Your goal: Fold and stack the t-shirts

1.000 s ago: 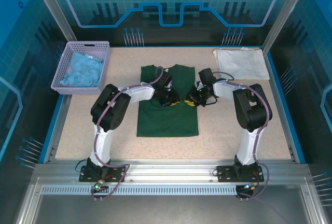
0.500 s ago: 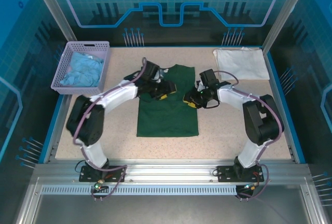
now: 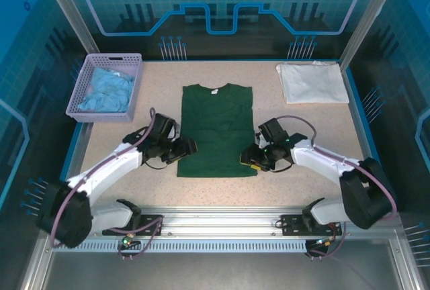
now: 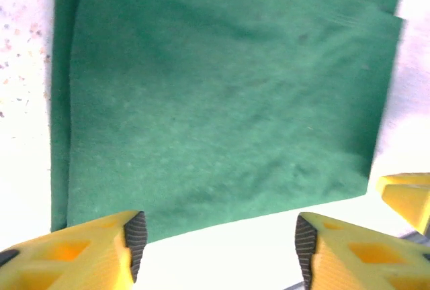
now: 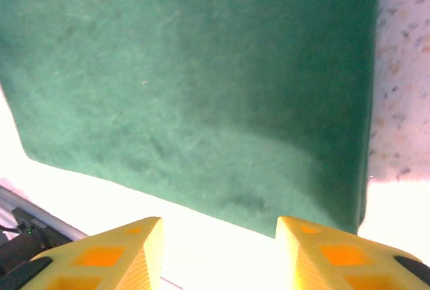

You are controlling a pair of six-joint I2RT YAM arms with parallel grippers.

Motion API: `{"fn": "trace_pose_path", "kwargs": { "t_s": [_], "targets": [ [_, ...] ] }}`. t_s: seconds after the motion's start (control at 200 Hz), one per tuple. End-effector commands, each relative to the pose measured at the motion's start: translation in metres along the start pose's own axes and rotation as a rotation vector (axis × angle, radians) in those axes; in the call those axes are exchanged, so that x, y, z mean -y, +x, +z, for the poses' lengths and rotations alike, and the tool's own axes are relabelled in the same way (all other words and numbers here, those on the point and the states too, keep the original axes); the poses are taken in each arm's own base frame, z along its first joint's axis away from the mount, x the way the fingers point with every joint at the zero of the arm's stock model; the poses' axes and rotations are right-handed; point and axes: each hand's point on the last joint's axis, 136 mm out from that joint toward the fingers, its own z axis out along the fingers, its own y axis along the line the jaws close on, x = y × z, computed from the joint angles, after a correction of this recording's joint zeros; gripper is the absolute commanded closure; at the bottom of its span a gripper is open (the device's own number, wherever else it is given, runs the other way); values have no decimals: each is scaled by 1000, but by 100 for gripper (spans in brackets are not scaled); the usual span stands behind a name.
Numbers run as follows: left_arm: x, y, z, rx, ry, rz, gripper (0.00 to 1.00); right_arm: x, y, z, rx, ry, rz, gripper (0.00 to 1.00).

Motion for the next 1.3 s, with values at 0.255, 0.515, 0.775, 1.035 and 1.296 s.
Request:
{"fn": "trace_pose_path", "kwargs": {
  "t_s": [0.255,0.515,0.775,1.035,1.296],
  "targets": [
    [-33,44,44,-145,-37,-81,53,33,23,40,-94,95,115,58],
    [-102,54,38,-105,-316,-119,56,57,29,26,-45,137,137,52],
    [-77,39,7,-43,-241,-88,35,38,23,1,35,28,91,42],
    [-56,56,6,-121,-97,-74,51,55,32,-6,74,28,104,41],
    [-71,65,26,-141,-106,-155,59,51,33,9,3,47,67,52]
  ]
}}
